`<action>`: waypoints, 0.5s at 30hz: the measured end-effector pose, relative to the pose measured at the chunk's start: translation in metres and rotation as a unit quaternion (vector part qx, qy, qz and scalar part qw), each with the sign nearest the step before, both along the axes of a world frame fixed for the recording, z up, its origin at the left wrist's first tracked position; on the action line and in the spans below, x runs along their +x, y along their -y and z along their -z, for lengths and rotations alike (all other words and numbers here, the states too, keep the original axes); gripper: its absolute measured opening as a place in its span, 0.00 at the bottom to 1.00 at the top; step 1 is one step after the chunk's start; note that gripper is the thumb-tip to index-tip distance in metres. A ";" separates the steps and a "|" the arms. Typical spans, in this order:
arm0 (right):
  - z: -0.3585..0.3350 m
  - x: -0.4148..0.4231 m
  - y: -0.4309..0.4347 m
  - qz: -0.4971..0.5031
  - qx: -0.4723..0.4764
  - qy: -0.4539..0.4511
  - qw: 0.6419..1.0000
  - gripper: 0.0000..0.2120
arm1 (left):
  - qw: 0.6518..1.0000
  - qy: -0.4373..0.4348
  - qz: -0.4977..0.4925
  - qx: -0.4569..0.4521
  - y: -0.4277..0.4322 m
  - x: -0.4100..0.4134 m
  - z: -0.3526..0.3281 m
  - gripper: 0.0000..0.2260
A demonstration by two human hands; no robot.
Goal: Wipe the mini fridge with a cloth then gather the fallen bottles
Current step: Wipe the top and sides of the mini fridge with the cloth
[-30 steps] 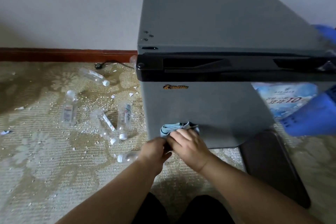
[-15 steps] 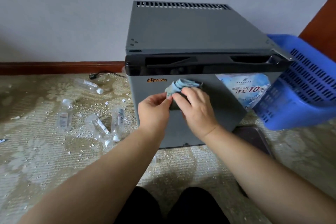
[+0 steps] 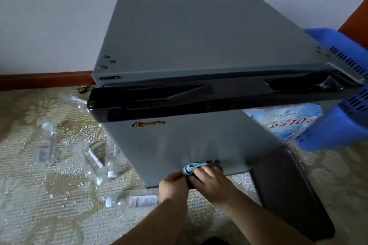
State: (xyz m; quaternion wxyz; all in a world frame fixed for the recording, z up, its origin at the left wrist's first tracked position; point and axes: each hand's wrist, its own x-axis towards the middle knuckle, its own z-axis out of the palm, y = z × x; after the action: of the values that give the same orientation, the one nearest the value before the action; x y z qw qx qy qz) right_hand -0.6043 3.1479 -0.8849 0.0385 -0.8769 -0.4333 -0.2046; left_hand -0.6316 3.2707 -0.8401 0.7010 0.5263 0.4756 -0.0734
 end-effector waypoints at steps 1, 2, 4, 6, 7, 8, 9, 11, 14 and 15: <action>0.000 0.001 0.001 -0.001 0.002 0.000 1.000 0.09 | 1.000 -0.004 -0.002 -0.001 0.001 0.002 0.001 0.14; -0.002 0.002 0.002 -0.002 0.002 -0.002 1.000 0.10 | 1.000 -0.007 -0.005 -0.006 0.001 0.004 0.000 0.13; -0.009 0.000 0.002 -0.003 0.003 -0.014 1.000 0.11 | 1.000 -0.004 -0.007 -0.019 0.001 0.003 -0.006 0.12; -0.019 0.001 0.003 0.005 0.024 -0.015 1.000 0.11 | 1.000 0.007 0.000 -0.026 0.001 0.001 -0.015 0.11; -0.025 0.002 0.004 0.015 0.040 -0.008 0.999 0.10 | 0.999 0.016 0.001 -0.031 0.003 0.002 -0.020 0.10; -0.032 0.003 0.006 0.024 0.051 0.005 0.998 0.10 | 0.999 0.026 0.001 -0.034 0.004 0.003 -0.026 0.09; -0.039 0.004 0.008 0.030 0.057 0.018 0.998 0.10 | 0.999 0.036 0.004 -0.032 0.006 0.004 -0.035 0.08; -0.061 0.005 0.013 0.038 0.071 0.045 0.996 0.11 | 0.998 0.063 0.005 -0.019 0.010 0.004 -0.055 0.06; -0.107 0.006 0.015 0.043 0.131 0.093 0.986 0.14 | 0.989 0.150 -0.004 -0.003 0.016 -0.002 -0.104 0.06; -0.125 0.008 0.014 0.047 0.152 0.110 0.981 0.15 | 0.982 0.189 -0.003 0.008 0.017 -0.004 -0.125 0.04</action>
State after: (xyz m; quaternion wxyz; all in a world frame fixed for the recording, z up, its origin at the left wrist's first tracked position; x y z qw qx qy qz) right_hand -0.5967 3.1342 -0.7597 0.1141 -0.8525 -0.3568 -0.3647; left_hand -0.6354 3.2536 -0.7150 0.7739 0.5352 0.3369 0.0332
